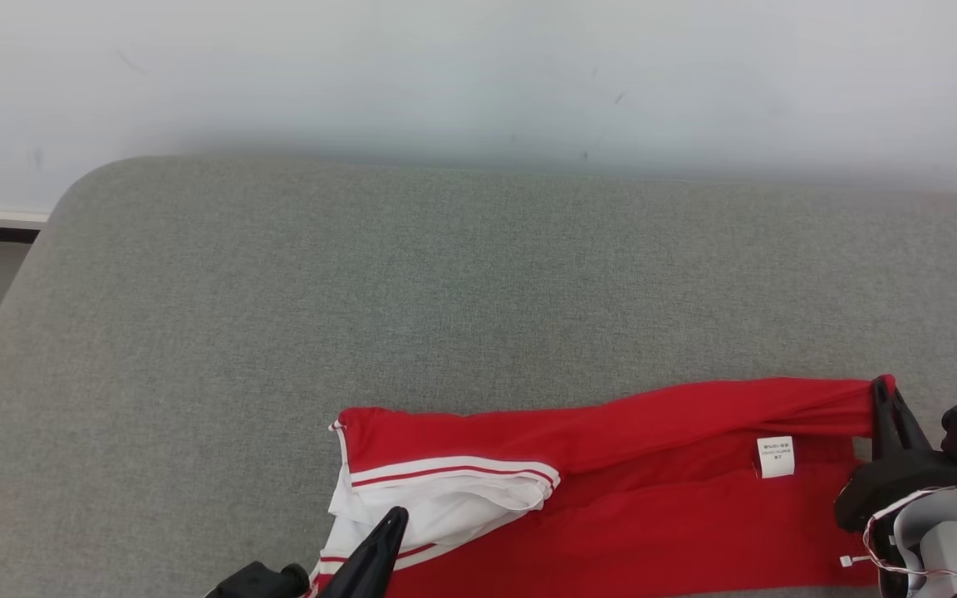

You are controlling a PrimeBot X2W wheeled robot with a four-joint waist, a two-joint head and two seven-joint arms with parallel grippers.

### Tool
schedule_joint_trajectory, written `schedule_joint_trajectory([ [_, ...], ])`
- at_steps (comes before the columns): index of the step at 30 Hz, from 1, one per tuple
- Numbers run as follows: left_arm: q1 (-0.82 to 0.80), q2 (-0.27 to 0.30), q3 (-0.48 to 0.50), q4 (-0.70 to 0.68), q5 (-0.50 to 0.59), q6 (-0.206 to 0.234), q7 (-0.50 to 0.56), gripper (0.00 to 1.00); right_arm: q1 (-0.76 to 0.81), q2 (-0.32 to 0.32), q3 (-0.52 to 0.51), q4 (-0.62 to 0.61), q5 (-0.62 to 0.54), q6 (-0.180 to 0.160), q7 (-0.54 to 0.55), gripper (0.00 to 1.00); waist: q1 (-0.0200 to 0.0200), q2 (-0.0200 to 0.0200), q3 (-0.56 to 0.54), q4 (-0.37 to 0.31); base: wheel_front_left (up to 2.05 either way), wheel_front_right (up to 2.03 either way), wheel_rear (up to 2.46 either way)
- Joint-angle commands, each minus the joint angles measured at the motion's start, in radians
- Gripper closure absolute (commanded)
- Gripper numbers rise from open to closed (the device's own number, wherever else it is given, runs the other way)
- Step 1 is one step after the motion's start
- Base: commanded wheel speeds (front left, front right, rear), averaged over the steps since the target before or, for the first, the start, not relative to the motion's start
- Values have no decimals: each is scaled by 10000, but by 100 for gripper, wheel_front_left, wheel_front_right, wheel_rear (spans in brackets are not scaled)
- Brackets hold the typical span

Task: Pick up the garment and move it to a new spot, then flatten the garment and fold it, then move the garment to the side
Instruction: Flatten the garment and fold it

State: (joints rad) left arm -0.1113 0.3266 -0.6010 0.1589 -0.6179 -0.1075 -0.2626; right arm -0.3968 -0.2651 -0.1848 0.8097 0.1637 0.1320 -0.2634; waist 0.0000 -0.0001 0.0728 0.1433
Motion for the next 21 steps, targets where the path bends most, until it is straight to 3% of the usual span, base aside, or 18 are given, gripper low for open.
schedule_joint_trajectory([
  [1, 215, -103, 180, -28, 87, -59, -29, 100, 168, 31, -70, -130, -120, -22, -7, 100, 0, 1, -21, 2, 0, 0, 0],
  [7, 686, -264, 661, -62, 233, -187, -28, 100, 398, 95, -272, -344, -261, -22, -7, 100, 0, 1, -135, 33, 0, 0, 0],
  [14, 903, -416, 440, 499, 344, -225, -28, 100, 604, 235, -130, -102, -436, -22, -7, 100, 0, 1, -305, 58, 0, 0, 0],
  [15, 877, -465, 395, 583, 376, -229, -28, 73, 621, 251, -99, -51, -456, -22, -7, 70, 0, 1, -326, 49, 0, 0, 0],
  [16, 880, -544, 400, 643, 294, -231, -28, 61, 639, 247, -99, -25, -485, -22, -7, 59, 0, 1, -346, 44, 0, 0, 0],
  [17, 894, -557, 359, 738, 299, -232, -28, 32, 683, 235, -104, -9, -520, -22, -7, 25, 0, 1, -363, 33, 0, 0, 0],
  [18, 894, -557, 359, 738, 299, -232, -28, 32, 683, 235, -104, -9, -520, -22, -7, 25, 0, 1, -363, 33, 0, 0, 0],
  [19, 916, -543, 378, 801, 335, -233, -28, 17, 726, 216, -143, 4, -522, -22, -7, 0, 0, 1, -379, 22, 0, 0, 0],
  [21, 1026, -575, 467, 958, 401, -233, -28, 27, 796, 159, -226, 9, -553, -22, -7, 0, 0, 1, -419, 14, 0, 0, 0],
])
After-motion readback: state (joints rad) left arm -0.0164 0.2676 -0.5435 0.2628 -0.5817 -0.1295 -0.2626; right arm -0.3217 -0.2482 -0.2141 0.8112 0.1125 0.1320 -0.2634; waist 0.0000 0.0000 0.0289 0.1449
